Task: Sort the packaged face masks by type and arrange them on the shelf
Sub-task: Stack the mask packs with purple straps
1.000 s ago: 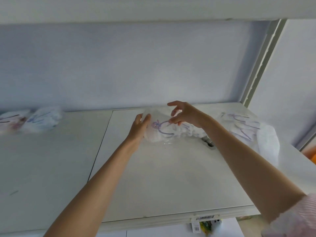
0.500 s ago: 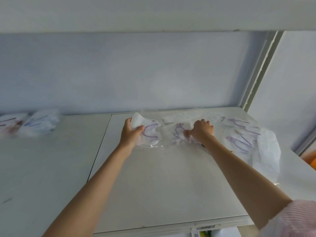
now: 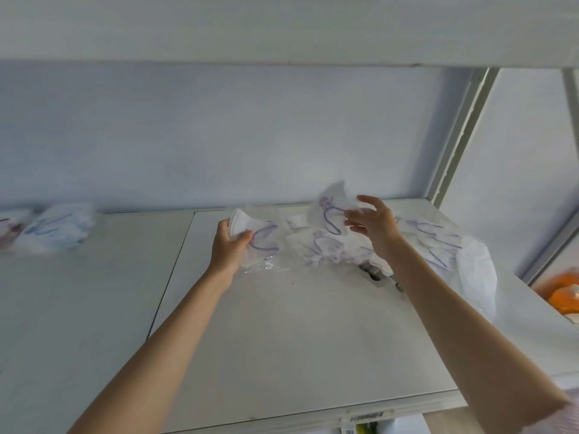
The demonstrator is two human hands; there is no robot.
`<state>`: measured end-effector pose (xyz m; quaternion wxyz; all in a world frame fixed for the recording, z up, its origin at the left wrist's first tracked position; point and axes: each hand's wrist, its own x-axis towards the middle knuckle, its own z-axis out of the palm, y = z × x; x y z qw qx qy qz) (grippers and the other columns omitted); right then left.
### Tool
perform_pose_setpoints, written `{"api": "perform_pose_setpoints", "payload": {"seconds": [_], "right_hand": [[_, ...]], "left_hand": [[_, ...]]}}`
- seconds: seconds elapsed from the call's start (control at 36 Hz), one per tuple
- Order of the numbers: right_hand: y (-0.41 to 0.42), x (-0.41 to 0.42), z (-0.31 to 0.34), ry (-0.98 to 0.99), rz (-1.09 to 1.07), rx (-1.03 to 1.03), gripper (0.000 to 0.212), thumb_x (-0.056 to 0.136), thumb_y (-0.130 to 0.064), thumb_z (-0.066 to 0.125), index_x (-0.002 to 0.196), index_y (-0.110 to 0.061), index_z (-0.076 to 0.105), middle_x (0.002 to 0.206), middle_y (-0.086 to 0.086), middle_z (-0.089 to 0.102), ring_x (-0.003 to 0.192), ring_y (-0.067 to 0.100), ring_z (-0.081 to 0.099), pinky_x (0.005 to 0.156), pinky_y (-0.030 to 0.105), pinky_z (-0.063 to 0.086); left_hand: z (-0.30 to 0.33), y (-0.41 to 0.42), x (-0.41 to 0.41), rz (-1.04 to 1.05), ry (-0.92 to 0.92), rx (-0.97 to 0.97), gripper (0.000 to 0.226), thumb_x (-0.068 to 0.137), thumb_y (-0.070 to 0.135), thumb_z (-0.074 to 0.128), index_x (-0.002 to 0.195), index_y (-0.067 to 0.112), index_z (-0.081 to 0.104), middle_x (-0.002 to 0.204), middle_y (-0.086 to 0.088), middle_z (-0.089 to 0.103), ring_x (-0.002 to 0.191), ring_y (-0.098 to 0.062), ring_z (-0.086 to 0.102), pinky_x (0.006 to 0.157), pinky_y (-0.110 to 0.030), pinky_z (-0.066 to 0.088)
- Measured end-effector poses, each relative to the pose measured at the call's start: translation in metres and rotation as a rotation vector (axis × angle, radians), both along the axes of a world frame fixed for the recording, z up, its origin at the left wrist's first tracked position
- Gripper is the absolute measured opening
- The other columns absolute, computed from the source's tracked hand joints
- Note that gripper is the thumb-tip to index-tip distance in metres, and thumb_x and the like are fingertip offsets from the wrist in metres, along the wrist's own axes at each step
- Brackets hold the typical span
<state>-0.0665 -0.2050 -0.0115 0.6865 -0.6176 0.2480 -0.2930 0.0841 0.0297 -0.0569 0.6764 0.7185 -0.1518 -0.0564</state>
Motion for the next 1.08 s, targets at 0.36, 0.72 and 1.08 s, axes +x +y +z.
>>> {"api": "perform_pose_setpoints", "payload": {"seconds": [0.36, 0.72, 1.08], "right_hand": [[0.059, 0.015, 0.009, 0.193, 0.288, -0.333, 0.062, 0.074, 0.011, 0.072, 0.127, -0.012, 0.049, 0.105, 0.011, 0.051, 0.044, 0.008, 0.057, 0.047, 0.019, 0.047], [0.020, 0.027, -0.017, 0.632, -0.240, -0.841, 0.043, 0.090, -0.044, 0.056, 0.120, -0.014, 0.060, 0.125, 0.010, 0.053, 0.115, 0.028, 0.051, 0.090, 0.035, 0.039], [0.009, 0.027, -0.032, 0.995, -0.048, -0.881, 0.062, 0.078, -0.053, 0.068, 0.125, -0.013, 0.056, 0.131, 0.010, 0.049, 0.125, 0.029, 0.040, 0.099, 0.037, 0.034]], "left_hand": [[0.008, -0.021, -0.024, -0.125, 0.099, -0.054, 0.019, 0.102, 0.030, 0.044, 0.116, 0.019, 0.050, 0.097, -0.001, 0.059, 0.086, -0.017, 0.058, 0.072, -0.030, 0.046], [0.009, 0.009, -0.009, 0.038, -0.074, -0.062, 0.023, 0.091, 0.015, 0.064, 0.109, 0.014, 0.050, 0.091, 0.005, 0.058, 0.078, -0.008, 0.057, 0.065, -0.017, 0.046], [0.002, 0.025, 0.011, 0.116, -0.074, -0.005, 0.016, 0.097, 0.023, 0.056, 0.104, 0.011, 0.049, 0.085, 0.006, 0.052, 0.075, -0.008, 0.052, 0.064, -0.021, 0.041]]}}
